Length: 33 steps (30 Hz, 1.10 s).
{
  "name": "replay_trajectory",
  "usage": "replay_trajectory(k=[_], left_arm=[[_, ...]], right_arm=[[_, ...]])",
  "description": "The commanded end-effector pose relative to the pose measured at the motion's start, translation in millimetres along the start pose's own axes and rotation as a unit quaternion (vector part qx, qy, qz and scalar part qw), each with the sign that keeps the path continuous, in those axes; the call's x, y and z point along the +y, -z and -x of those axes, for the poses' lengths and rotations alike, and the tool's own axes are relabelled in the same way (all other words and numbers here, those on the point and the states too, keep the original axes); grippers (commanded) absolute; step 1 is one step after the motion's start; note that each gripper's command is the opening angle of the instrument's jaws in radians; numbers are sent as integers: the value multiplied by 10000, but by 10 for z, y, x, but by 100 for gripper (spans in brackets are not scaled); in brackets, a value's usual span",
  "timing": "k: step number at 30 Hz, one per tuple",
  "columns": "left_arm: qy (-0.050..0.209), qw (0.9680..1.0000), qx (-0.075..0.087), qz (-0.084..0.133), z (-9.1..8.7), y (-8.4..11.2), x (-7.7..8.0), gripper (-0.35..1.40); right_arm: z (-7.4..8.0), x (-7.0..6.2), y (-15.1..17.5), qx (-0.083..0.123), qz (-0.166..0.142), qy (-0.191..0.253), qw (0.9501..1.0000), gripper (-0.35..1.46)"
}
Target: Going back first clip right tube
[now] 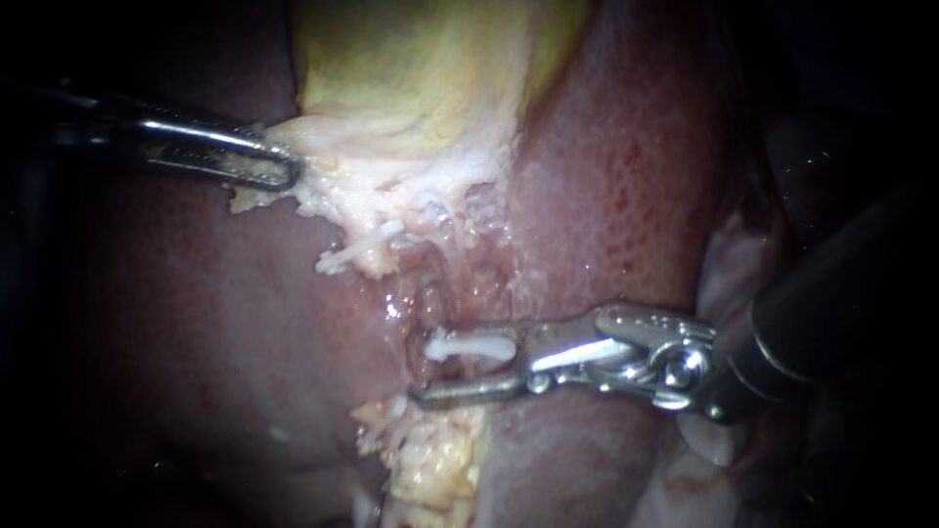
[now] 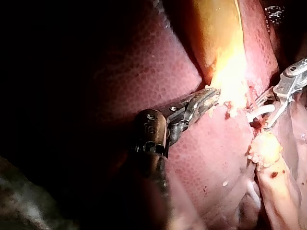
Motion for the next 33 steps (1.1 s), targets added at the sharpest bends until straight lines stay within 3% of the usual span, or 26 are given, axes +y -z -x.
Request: replay_trajectory(k=[1, 5, 12, 18, 25, 29, 33], left_arm=[[1, 10000, 0, -1, 0, 0, 0, -35], [0, 10000, 0, 0, 0, 0, 0, -35], [0, 10000, 0, 0, 0, 1, 0, -35], [0, 10000, -1, 1, 1, 1, 0, -35], [-6, 10000, 0, -3, 2, -1, -2, -35], [-25, 10000, 6, -22, 7, -10, -9, -35], [-53, 10000, -1, -19, 15, -28, -16, -35]], right_arm=[[0, 2, 4, -41, 27, 92, 9999, 49], [1, 10, 22, -85, 190, 442, 9988, 50], [-7, 13, 60, -73, 200, 881, 9959, 50], [-19, 9, 105, -78, 143, 1554, 9877, 50], [-31, 6, 139, -78, 128, 2030, 9791, 50], [-35, 6, 149, -79, 114, 2183, 9758, 50], [-36, 6, 151, -79, 107, 2182, 9758, 50]])
